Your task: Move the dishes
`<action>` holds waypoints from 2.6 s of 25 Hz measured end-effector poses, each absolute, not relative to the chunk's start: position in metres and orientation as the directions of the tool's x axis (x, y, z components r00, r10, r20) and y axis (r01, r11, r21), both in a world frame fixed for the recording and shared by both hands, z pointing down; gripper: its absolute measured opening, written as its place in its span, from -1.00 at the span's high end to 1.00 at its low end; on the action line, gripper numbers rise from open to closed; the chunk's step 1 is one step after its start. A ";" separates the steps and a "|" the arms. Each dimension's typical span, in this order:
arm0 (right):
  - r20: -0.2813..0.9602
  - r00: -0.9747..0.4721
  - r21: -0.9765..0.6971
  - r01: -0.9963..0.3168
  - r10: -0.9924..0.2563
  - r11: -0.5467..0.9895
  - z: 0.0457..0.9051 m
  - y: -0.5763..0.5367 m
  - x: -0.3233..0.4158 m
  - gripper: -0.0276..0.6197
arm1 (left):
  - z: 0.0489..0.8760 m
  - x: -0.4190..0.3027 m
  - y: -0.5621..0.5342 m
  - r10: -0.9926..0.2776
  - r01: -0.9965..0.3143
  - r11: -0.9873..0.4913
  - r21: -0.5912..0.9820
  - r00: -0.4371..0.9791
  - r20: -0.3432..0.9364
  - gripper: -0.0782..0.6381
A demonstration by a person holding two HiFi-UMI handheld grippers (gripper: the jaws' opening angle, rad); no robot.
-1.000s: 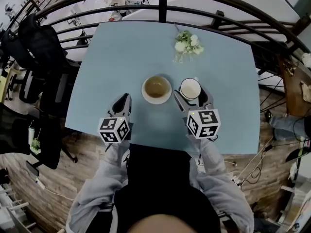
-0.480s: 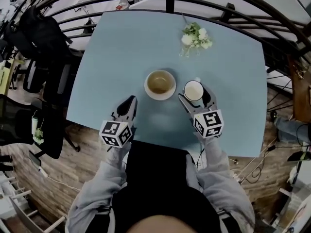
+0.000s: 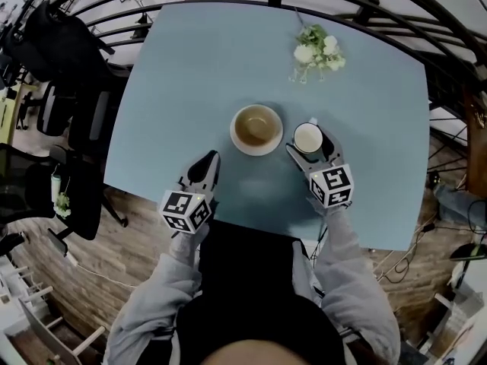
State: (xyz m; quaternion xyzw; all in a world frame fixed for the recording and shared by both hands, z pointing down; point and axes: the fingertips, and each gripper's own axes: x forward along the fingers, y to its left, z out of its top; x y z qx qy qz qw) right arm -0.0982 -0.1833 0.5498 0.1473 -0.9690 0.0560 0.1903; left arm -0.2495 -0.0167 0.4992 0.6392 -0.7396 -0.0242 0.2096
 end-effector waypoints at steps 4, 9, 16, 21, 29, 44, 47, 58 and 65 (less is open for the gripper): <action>0.394 -0.880 -0.062 -0.311 -0.263 0.948 0.561 -0.188 -0.100 -0.35 | 0.505 -0.250 -0.021 -0.949 -0.938 0.193 0.288 -0.104 0.299 0.70; 0.372 -0.891 -0.025 -0.290 -0.261 0.957 0.562 -0.184 -0.100 -0.35 | 0.510 -0.245 -0.030 -0.944 -0.953 0.170 0.250 -0.084 0.320 0.70; 0.345 -0.900 -0.040 -0.298 -0.267 0.954 0.562 -0.182 -0.101 -0.35 | 0.512 -0.243 -0.037 -0.946 -0.940 0.175 0.294 -0.077 0.315 0.70; 0.344 -0.896 -0.095 -0.331 -0.281 0.939 0.567 -0.185 -0.099 -0.39 | 0.510 -0.246 -0.036 -0.944 -0.946 0.178 0.272 -0.087 0.317 0.70; 0.299 -0.893 -0.173 -0.397 -0.336 0.901 0.549 -0.182 -0.083 -0.53 | 0.508 -0.247 -0.030 -0.947 -0.943 0.181 0.281 -0.089 0.309 0.70; 0.110 -0.888 -0.262 -0.458 -0.446 0.849 0.458 -0.150 -0.057 -0.50 | 0.443 -0.232 -0.056 -0.991 -0.965 0.043 0.257 -0.009 0.133 0.70; 0.070 -0.876 -0.252 -0.478 -0.477 0.842 0.437 -0.146 -0.048 -0.49 | 0.423 -0.237 -0.055 -0.995 -0.976 0.042 0.216 -0.021 0.098 0.70; 0.189 -0.678 -0.211 -0.734 -0.710 0.645 0.409 -0.147 0.015 -0.43 | 0.392 -0.231 -0.041 -0.997 -0.985 0.051 0.163 -0.042 0.062 0.70; 0.228 -0.695 -0.190 -0.718 -0.682 0.669 0.415 -0.141 0.010 -0.14 | 0.399 -0.215 -0.046 -0.995 -0.991 0.003 0.134 0.010 0.097 0.70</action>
